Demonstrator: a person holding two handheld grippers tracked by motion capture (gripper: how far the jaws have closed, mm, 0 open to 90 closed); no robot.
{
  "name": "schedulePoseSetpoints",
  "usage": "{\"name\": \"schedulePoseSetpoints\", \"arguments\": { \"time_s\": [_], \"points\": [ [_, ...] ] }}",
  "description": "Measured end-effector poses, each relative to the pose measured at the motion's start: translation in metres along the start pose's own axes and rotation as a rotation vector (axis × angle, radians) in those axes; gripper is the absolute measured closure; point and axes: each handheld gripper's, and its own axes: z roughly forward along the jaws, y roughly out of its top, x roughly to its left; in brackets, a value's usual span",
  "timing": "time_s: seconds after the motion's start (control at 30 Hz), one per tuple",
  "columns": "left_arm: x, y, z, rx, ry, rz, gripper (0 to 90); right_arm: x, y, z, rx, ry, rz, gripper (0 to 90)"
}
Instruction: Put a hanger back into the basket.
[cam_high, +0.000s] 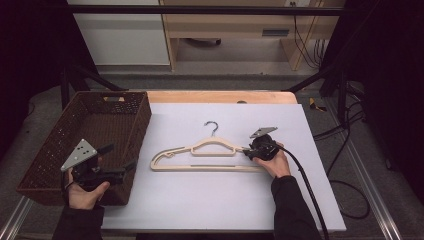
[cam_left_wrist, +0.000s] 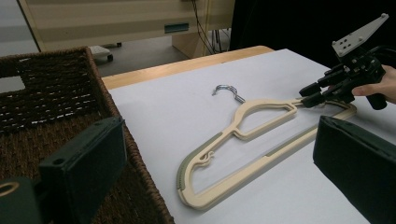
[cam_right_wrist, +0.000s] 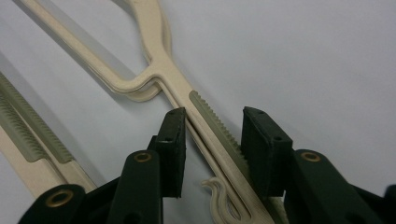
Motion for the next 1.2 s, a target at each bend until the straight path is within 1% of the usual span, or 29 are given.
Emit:
{"name": "schedulePoseSetpoints", "arguments": {
  "time_s": [0.03,0.07,0.1,0.13,0.2,0.23,0.27,0.3,0.33,0.4,0.43,0.47,0.53,0.6,0.63,0.67,0.7,0.73,0.77,0.8,0.83,0.87,0.93,1.0,1.07,1.1,1.13,1.2],
  "points": [
    [-0.0001,0.0001,-0.0001,0.000,0.000,0.001,2.7,-0.0006,0.0001,-0.0029,0.004,0.011,-0.009,64.7],
    [-0.0003,0.0001,0.0000,0.000,0.000,0.001,2.7,-0.0001,0.0004,-0.0034,0.002,0.011,-0.002,65.8],
    [-0.0005,0.0002,0.0000,0.000,0.000,0.002,2.7,-0.0007,0.0006,-0.0042,0.004,0.009,-0.011,66.5],
    [-0.0008,0.0002,0.0002,0.001,-0.001,0.003,2.7,-0.0013,0.0006,-0.0051,0.011,0.015,-0.016,66.9],
    [-0.0011,0.0001,0.0005,0.004,-0.001,0.005,2.7,-0.0017,0.0004,-0.0047,0.012,0.027,-0.004,67.1],
    [-0.0011,0.0001,0.0005,0.004,-0.002,0.005,2.7,-0.0032,-0.0002,-0.0047,0.015,0.030,-0.018,67.1],
    [-0.0011,0.0001,0.0005,0.004,-0.001,0.005,2.7,-0.0029,-0.0006,-0.0038,0.005,0.038,-0.007,66.8],
    [-0.0011,0.0001,0.0005,0.004,-0.001,0.005,2.7,-0.0029,-0.0006,-0.0038,0.005,0.038,-0.007,66.8],
    [-0.0010,0.0000,0.0004,0.003,-0.001,0.004,2.7,-0.0029,-0.0011,-0.0035,0.002,0.035,-0.015,66.9],
    [-0.0008,0.0000,0.0006,0.003,-0.002,0.004,2.7,-0.0020,-0.0010,-0.0072,-0.002,0.035,-0.041,71.7],
    [-0.0011,-0.0002,0.0011,-0.001,-0.001,-0.001,2.7,-0.0020,-0.0010,-0.0072,-0.002,0.035,-0.041,71.7],
    [-0.0013,-0.0005,0.0019,0.002,-0.002,-0.002,2.7,-0.0026,-0.0006,-0.0098,-0.001,0.036,-0.051,73.4],
    [-0.0012,-0.0006,0.0020,0.007,-0.002,0.003,2.7,-0.0040,-0.0009,-0.0103,0.003,0.042,-0.057,73.4],
    [-0.0018,-0.0006,0.0023,0.011,-0.003,0.007,2.7,-0.0049,-0.0011,-0.0095,-0.002,0.052,-0.050,72.5],
    [-0.0020,-0.0005,0.0023,0.010,-0.004,0.009,2.7,-0.0041,-0.0009,-0.0088,-0.004,0.048,-0.047,69.2],
    [-0.0021,-0.0004,0.0023,0.010,-0.005,0.009,2.8,-0.0036,-0.0009,-0.0079,0.007,0.055,-0.049,61.8],
    [-0.0020,-0.0003,0.0022,0.010,-0.005,0.009,2.7,-0.0020,-0.0011,-0.0052,0.007,0.067,-0.039,57.9],
    [-0.0019,-0.0004,0.0022,0.010,-0.004,0.008,2.8,-0.0005,-0.0017,-0.0029,0.016,0.068,-0.050,57.5],
    [-0.0018,-0.0005,0.0022,0.011,-0.003,0.009,2.8,0.0006,-0.0019,-0.0020,0.012,0.061,-0.068,59.5],
    [-0.0016,-0.0007,0.0023,0.010,-0.003,0.008,2.7,0.0013,-0.0012,-0.0021,0.016,0.052,-0.054,63.7],
    [-0.0015,-0.0007,0.0023,0.011,-0.002,0.006,2.8,-0.0001,-0.0012,-0.0026,0.018,0.039,-0.065,66.1],
    [-0.0015,-0.0007,0.0023,0.011,-0.002,0.007,2.8,-0.0035,-0.0018,-0.0035,0.009,0.056,-0.064,68.7],
    [-0.0019,-0.0006,0.0024,0.010,-0.003,0.009,2.8,-0.0032,-0.0017,-0.0043,0.000,0.056,-0.060,69.6],
    [-0.0021,-0.0007,0.0026,0.011,-0.004,0.008,2.8,-0.0016,-0.0014,-0.0053,0.004,0.046,-0.075,70.0],
    [-0.0026,-0.0009,0.0032,0.009,-0.004,0.004,2.8,0.0000,-0.0011,-0.0054,0.007,0.040,-0.072,69.5],
    [-0.0027,-0.0009,0.0035,0.009,-0.003,0.005,2.8,0.0000,-0.0013,-0.0054,0.005,0.036,-0.081,68.9],
    [-0.0025,-0.0010,0.0036,0.010,-0.002,0.008,2.8,0.0012,-0.0020,-0.0033,0.007,0.032,-0.091,64.3],
    [-0.0024,-0.0012,0.0039,0.012,-0.002,0.008,2.8,0.0027,-0.0023,-0.0023,0.011,0.030,-0.089,64.5]
  ]
}}
